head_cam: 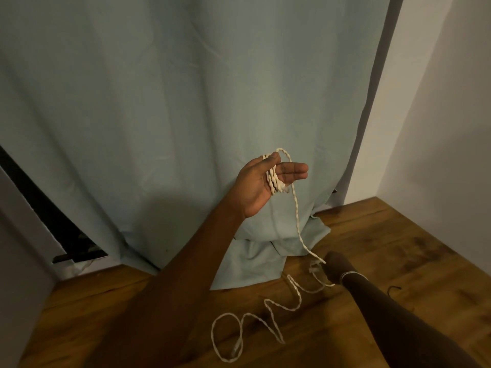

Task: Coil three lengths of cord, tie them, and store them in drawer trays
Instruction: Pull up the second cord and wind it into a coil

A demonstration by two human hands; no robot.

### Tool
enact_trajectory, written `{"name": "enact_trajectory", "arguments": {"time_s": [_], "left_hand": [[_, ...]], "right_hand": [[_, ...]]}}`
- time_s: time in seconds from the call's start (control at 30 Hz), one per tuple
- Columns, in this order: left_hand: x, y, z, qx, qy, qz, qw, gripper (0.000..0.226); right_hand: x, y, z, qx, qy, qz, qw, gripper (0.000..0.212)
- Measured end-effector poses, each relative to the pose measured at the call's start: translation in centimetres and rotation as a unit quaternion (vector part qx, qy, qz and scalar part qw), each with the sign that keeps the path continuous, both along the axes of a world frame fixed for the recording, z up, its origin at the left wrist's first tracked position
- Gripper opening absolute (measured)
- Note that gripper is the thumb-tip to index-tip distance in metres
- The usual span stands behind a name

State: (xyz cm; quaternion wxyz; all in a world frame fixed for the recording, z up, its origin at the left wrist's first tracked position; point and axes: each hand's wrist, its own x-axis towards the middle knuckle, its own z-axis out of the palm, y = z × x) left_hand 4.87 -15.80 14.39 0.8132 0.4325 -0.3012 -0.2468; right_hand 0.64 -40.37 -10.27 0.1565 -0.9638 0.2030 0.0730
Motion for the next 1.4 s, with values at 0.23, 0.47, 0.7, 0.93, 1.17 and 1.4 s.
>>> {"name": "enact_trajectory", "arguments": {"time_s": [0.23,0.47,0.7,0.93,1.17,1.4], "left_hand": [[0.3,0.4,-0.8,0.019,0.001,0.022,1.0,0.031],[0.5,0.5,-1.0,0.002,-0.011,-0.027,1.0,0.034],[0.7,0.7,0.6,-0.088,0.027,0.027,0.995,0.051],[4.6,2.8,1.4,0.02,-0.105,0.425,0.899,0.03],[10.2,7.2,-1.4,0.184,-0.083,0.546,0.813,0.024],[8.4,8.2,0.6,0.122,0.066,0.385,0.912,0.034]], "right_hand": [[0.3,0.3,0.5,-0.094,0.099,0.095,0.986,0.039],[1.3,1.7,1.7,-0.236,0.14,0.06,0.96,0.039],[1.5,1.5,3.9,-0.292,0.039,0.006,0.956,0.032],[2.4,0.9,5.4,0.042,-0.18,0.067,0.981,0.027],[0.0,2.1,10.8,0.291,-0.274,0.113,0.91,0.041],[-0.9,-0.5,10.9,0.529,-0.177,0.046,0.829,0.079]]}}
